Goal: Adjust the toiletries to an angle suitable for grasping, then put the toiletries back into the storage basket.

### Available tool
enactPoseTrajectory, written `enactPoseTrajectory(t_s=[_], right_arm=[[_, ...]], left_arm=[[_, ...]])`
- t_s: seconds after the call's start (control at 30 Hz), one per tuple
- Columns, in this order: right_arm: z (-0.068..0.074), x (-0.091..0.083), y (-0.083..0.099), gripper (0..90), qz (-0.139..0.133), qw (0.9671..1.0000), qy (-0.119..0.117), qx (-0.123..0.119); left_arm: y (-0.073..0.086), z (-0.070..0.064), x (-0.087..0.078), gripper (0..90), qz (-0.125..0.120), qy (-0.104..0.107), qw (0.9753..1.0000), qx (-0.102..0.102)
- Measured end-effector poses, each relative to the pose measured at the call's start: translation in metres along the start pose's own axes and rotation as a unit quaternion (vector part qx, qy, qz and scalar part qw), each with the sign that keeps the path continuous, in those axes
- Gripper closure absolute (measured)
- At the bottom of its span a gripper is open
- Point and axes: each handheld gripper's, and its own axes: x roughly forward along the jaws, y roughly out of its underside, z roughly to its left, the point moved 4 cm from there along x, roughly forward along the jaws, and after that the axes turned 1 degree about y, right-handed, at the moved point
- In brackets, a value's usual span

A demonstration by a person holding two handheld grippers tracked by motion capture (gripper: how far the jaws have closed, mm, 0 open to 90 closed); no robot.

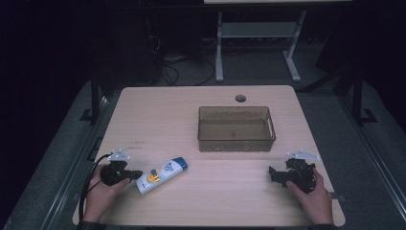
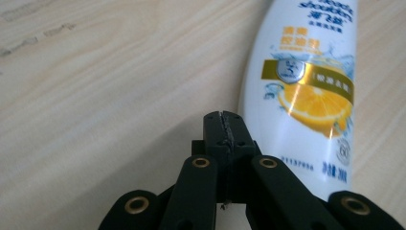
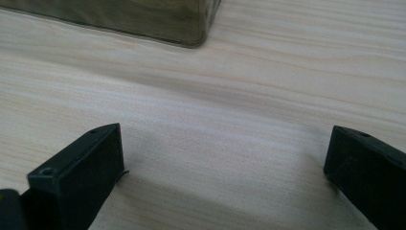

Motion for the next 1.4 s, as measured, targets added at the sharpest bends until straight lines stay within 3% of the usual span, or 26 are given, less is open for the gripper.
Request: enactPoseTrajectory(t_s=[0.5,0.63,0.87,1.07,1.27,1.4], right_arm=[[0.0,0.0,0.0,0.0,0.0,1.0,0.0,0.002],[0.0,0.0,0.0,0.0,0.0,1.0,0.0,0.001],[0.0,0.0,0.0,0.0,0.0,1.0,0.0,0.002],[0.0,0.0,0.0,0.0,0.0,1.0,0.0,0.002],[0.0,0.0,0.0,0.0,0.0,1.0,0.0,0.002],[0.0,0.0,0.0,0.0,0.0,1.0,0.0,0.001]], left_arm=[[0.019,-0.023,-0.008,90.0,-0.004,0.012,0.9999,0.004],[0.022,-0.021,-0.007,90.0,0.004,0.013,0.9999,0.005],[0.024,-0.01,-0.013,89.5,-0.009,-0.004,0.9999,-0.01],[0.023,-0.003,-0.02,78.0,-0.015,-0.021,0.9996,-0.015],[0.012,-0.003,-0.025,56.0,-0.022,-0.015,0.9995,-0.019],[0.002,-0.003,-0.025,46.1,-0.023,-0.012,0.9995,-0.017]])
